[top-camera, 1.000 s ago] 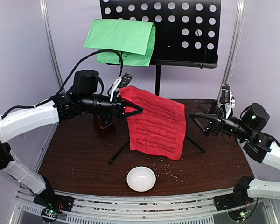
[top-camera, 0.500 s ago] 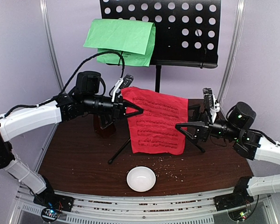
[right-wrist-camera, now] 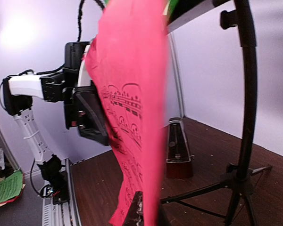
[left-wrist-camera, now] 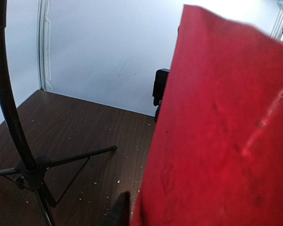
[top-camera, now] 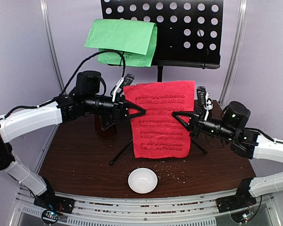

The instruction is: Pack up the instrument practice props

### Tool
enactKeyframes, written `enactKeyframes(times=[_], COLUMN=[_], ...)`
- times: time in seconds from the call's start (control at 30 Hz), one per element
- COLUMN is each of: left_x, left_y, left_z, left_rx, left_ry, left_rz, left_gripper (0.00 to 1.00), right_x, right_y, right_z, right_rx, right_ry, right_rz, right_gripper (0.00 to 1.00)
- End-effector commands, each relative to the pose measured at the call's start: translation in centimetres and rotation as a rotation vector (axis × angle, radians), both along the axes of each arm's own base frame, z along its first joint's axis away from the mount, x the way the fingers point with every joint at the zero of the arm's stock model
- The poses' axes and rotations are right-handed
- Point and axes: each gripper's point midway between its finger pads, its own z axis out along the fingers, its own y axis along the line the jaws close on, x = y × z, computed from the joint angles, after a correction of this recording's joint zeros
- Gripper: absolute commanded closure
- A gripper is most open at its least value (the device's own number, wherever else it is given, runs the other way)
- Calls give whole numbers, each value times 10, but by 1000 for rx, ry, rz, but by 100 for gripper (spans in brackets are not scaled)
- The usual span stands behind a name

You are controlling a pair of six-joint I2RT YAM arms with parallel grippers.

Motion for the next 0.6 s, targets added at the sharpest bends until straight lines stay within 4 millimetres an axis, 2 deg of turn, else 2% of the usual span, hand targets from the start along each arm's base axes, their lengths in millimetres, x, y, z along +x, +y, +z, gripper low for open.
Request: enactKeyframes(times=[0.0,0.03,0.1,0.2,0.3,0.47,0.57], left_x=[4,6,13,24,35,44,50], left_y=[5,9,19,38,57,73,81], left_z=[16,20,24,28,28,15,12], left_rx=[-45,-52,-70,-108,-138,-124,-114], left_ry=[-58,-72,-87,-81,-60,-34,-37], left_rz=[28,56,109,186,254,317,367], left_gripper=[56,47,35,26,22,21,21], right_x=[35,44,62,91,114,133,140], right_y=[-32,-42,-66,-107,-158,-231,-263], right_z=[-12,-21,-38,-71,-108,-163,-189], right_rx=[-3,-16,-20,-6,29,124,192], right_ry=[61,99,181,338,499,681,738], right_rz=[-266,-329,-436,-569,-716,-924,-1015], right_gripper=[100,100,100,100,100,100,100])
